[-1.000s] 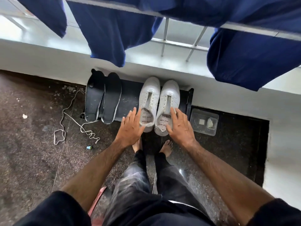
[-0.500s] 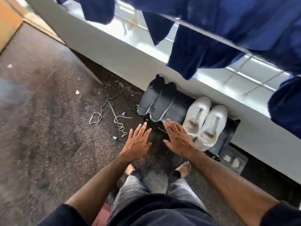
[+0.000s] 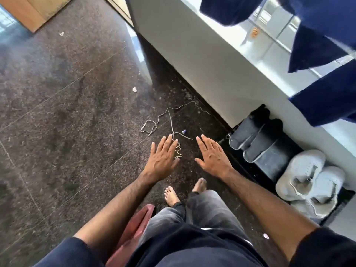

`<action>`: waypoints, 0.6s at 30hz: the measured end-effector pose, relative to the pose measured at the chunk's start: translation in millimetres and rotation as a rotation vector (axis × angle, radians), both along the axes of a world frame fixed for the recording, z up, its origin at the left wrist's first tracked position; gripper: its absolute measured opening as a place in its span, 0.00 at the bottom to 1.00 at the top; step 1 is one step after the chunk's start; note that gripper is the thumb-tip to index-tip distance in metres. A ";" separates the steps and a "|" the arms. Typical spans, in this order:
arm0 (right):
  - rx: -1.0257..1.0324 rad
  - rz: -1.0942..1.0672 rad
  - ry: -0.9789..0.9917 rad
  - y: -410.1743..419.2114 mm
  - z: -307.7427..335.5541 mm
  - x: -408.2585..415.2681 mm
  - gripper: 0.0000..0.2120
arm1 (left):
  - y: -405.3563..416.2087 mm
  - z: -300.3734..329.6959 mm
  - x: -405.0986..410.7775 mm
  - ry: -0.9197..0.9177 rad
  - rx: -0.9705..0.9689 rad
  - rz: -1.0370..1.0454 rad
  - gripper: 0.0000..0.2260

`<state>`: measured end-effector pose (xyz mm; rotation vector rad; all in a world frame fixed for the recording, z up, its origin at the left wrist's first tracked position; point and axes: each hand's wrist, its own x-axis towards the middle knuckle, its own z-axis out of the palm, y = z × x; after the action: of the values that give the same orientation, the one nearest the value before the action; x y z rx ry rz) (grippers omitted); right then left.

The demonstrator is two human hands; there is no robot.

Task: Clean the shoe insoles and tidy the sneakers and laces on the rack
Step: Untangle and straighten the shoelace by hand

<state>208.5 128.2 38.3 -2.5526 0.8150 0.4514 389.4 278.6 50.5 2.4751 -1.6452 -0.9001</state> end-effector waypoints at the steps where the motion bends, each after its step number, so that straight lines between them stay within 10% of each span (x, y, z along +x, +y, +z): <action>1: 0.004 0.007 0.007 -2.1 -4.3 12.7 0.41 | -0.3 -2.5 12.4 0.004 0.002 0.016 0.32; 18: 0.170 -0.295 0.193 -103.0 -250.0 134.1 0.33 | -92.8 -212.0 147.5 0.085 0.179 0.028 0.29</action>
<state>342.6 25.2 -211.6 -2.2111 1.1500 0.6464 537.0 185.8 -161.5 2.5237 -1.5634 -1.1804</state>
